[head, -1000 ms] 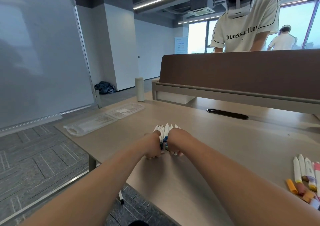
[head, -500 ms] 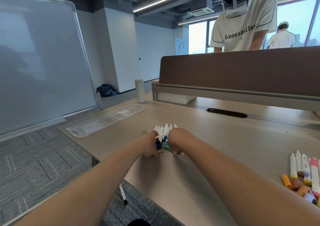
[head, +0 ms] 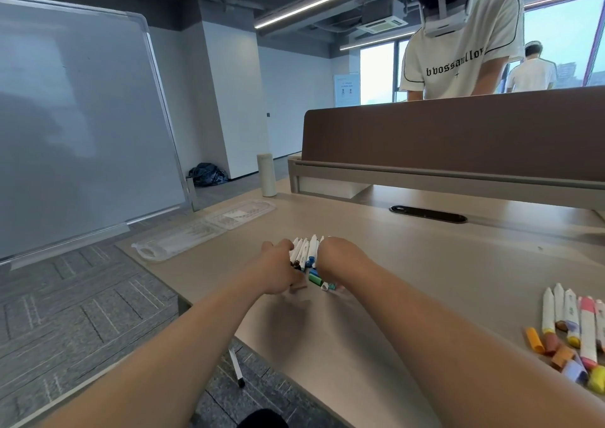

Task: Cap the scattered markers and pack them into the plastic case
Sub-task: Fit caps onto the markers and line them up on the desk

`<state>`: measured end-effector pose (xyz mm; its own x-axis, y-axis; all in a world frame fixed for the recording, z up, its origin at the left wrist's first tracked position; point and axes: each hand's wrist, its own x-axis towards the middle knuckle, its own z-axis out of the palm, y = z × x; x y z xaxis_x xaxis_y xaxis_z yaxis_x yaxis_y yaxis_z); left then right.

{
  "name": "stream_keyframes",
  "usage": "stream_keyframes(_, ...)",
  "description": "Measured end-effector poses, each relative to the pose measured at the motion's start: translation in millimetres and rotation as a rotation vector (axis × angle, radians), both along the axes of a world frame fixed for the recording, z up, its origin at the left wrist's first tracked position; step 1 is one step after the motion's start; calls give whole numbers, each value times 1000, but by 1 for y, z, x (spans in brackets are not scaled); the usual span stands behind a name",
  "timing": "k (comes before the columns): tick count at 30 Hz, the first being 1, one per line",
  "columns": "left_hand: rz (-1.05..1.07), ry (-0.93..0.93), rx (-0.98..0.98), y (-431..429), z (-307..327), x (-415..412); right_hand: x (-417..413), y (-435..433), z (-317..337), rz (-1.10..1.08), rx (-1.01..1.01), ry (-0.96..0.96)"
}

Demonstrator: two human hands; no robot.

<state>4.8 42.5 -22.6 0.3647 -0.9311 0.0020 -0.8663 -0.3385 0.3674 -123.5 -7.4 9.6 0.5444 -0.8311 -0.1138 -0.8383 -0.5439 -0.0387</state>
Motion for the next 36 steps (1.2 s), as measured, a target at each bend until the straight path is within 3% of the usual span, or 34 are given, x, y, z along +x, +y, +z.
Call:
stream_keyframes(9, 26, 159, -185, 31, 23, -6, -6, -9, 6, -158, -45, -308)
stream_keyframes(17, 3, 319, -343, 73, 41, -19, -13, 23, 15, -147, -80, -413)
stream_keyframes(26, -37, 439, -400, 83, 48, -17, -35, 16, 22, -233, -71, -458)
stream_keyframes(36, -58, 468, -385, 45, 29, -7, -30, -26, -12, -312, -24, -387)
